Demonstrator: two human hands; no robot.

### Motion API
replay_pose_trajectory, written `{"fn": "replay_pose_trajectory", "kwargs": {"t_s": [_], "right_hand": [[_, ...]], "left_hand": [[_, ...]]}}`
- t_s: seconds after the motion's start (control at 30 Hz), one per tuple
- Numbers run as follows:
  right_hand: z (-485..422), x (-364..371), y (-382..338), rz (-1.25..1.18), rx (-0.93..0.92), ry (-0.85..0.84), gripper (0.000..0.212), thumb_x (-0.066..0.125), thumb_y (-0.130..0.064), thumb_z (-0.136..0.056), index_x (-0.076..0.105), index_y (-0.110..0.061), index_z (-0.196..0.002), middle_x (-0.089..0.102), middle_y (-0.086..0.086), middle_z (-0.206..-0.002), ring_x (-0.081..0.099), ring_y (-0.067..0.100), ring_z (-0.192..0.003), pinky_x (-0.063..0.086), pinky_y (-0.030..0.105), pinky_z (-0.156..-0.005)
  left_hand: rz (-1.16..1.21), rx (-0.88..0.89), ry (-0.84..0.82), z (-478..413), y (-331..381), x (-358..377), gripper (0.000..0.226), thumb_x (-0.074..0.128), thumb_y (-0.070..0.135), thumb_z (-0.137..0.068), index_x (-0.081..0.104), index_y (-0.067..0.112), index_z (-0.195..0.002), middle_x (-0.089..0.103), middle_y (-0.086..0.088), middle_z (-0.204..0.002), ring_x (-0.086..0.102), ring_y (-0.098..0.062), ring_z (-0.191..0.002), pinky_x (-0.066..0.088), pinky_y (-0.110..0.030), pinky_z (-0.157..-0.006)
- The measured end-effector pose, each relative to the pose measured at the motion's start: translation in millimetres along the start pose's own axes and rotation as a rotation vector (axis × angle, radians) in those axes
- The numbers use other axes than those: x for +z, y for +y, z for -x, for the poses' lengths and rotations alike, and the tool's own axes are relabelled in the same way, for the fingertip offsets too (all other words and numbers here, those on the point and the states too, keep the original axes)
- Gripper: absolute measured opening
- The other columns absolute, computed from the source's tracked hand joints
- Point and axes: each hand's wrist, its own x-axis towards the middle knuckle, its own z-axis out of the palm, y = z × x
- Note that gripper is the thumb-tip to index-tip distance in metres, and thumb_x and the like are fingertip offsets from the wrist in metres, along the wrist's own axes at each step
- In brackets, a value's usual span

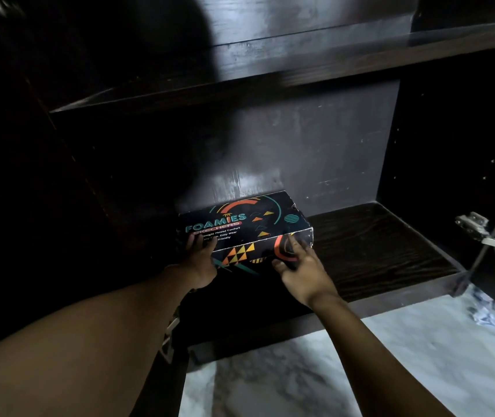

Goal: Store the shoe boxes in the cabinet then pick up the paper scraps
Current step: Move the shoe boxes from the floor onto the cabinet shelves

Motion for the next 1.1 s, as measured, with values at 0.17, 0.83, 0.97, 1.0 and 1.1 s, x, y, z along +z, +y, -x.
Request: {"fn": "replay_pose_trajectory", "kwargs": {"t_s": [0.17, 0.83, 0.97, 1.0, 1.1], "right_hand": [[40.4, -49.0, -2.3, -0.094, -0.026, 0.156, 0.062, 0.061, -0.039, -0.089, 0.045, -0.028, -0.148, 0.047, 0.001, -0.151, 0.041, 0.020, -0.141, 0.034, 0.037, -0.116], [457.2, -251.6, 107.3, 0.163, 0.706, 1.149, 0.026, 0.048, -0.031, -0.097, 0.063, -0.023, -0.117, 0.065, 0.001, -0.111, 0.057, 0.019, -0.091, 0.041, 0.030, -0.069], [518.8, -292.0, 143.5, 0.307, 0.826, 1.256, 0.043, 0.053, -0.038, -0.092, 0.055, -0.021, -0.132, 0.049, 0.009, -0.136, 0.049, 0.030, -0.123, 0.048, 0.041, -0.096], [534.1, -301.0, 153.2, 0.329, 0.852, 1.277, 0.047, 0.053, -0.039, -0.092, 0.054, -0.022, -0.135, 0.046, 0.011, -0.141, 0.044, 0.031, -0.130, 0.043, 0.044, -0.104], [574.5, -325.4, 179.4, 0.359, 1.020, 1.289, 0.058, 0.048, -0.051, -0.094, 0.044, -0.022, -0.145, 0.034, 0.017, -0.154, 0.024, 0.032, -0.145, 0.022, 0.048, -0.119]], "left_hand": [[-0.091, 0.134, 0.205, 35.7, 43.2, -7.9, 0.054, 0.046, 0.035, -0.096, 0.037, 0.024, -0.147, 0.034, -0.010, -0.155, 0.025, -0.026, -0.146, 0.020, -0.042, -0.119], [0.249, 1.149, -0.482, 338.7, 390.4, 90.6, 0.019, 0.055, 0.021, -0.096, 0.070, 0.011, -0.091, 0.067, -0.004, -0.082, 0.053, -0.003, -0.061, 0.039, -0.018, -0.051], [0.271, 1.123, -0.631, 386.3, 454.3, 141.4, 0.037, 0.055, 0.036, -0.096, 0.057, 0.019, -0.129, 0.061, -0.002, -0.121, 0.062, -0.017, -0.103, 0.051, -0.024, -0.080], [0.245, 1.115, -0.648, 395.3, 470.4, 151.6, 0.048, 0.053, 0.042, -0.096, 0.048, 0.021, -0.139, 0.054, -0.003, -0.135, 0.059, -0.020, -0.114, 0.050, -0.030, -0.089], [0.193, 1.085, -0.623, 418.7, 513.4, 177.6, 0.063, 0.045, 0.053, -0.096, 0.026, 0.028, -0.151, 0.037, -0.002, -0.152, 0.043, -0.023, -0.133, 0.039, -0.031, -0.099]]}}
